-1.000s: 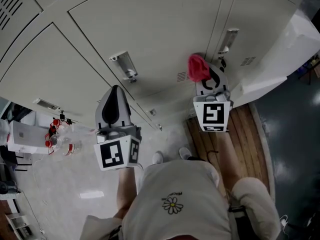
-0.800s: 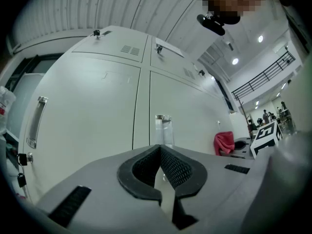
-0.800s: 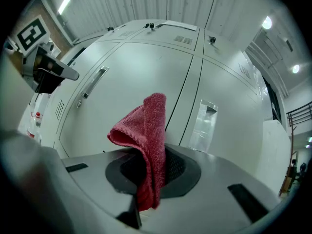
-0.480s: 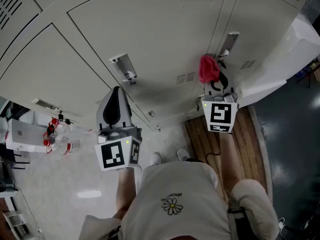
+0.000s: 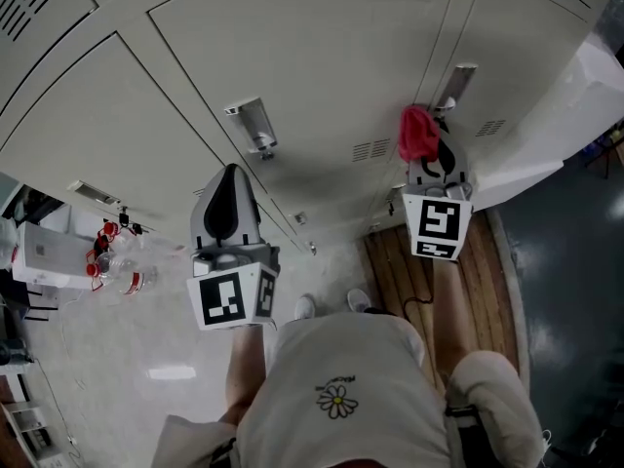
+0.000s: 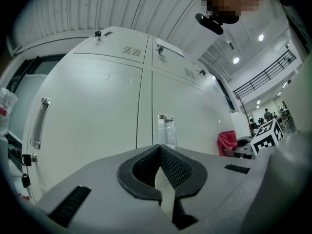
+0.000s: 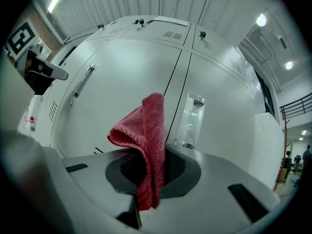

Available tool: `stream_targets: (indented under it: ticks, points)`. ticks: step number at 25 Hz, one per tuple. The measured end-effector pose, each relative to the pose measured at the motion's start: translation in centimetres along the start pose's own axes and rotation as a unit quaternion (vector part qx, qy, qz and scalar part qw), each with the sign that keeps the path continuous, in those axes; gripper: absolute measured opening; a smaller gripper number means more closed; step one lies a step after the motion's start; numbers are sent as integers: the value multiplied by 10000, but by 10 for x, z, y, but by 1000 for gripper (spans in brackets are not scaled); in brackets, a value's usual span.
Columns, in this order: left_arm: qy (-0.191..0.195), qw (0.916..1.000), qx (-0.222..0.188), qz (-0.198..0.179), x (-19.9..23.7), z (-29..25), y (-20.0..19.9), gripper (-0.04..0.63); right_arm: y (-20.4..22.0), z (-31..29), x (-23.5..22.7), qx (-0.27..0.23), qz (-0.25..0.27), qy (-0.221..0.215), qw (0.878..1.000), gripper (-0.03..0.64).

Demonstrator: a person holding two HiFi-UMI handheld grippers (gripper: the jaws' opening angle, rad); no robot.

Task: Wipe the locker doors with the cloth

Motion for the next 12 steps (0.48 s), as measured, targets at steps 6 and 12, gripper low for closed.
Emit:
stream_targets:
  ticks: [6,12]
  points:
    - [-154,9998,85,8,17,8,2,17,-42,22,30,-639,7,-280,9976,40]
    - [-254,9996,67,-86,29,19,-1,17,-79,26,94,-1214,-815,-1265,9811,40]
Point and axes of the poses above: the fingertips, and each gripper's own axes: z backward along the fingers, x to its left, y out of its underside, the point moved 6 cm from there along z, backward along the fingers, and after that the axes turned 15 degrees about z, right-handed, at the moved point
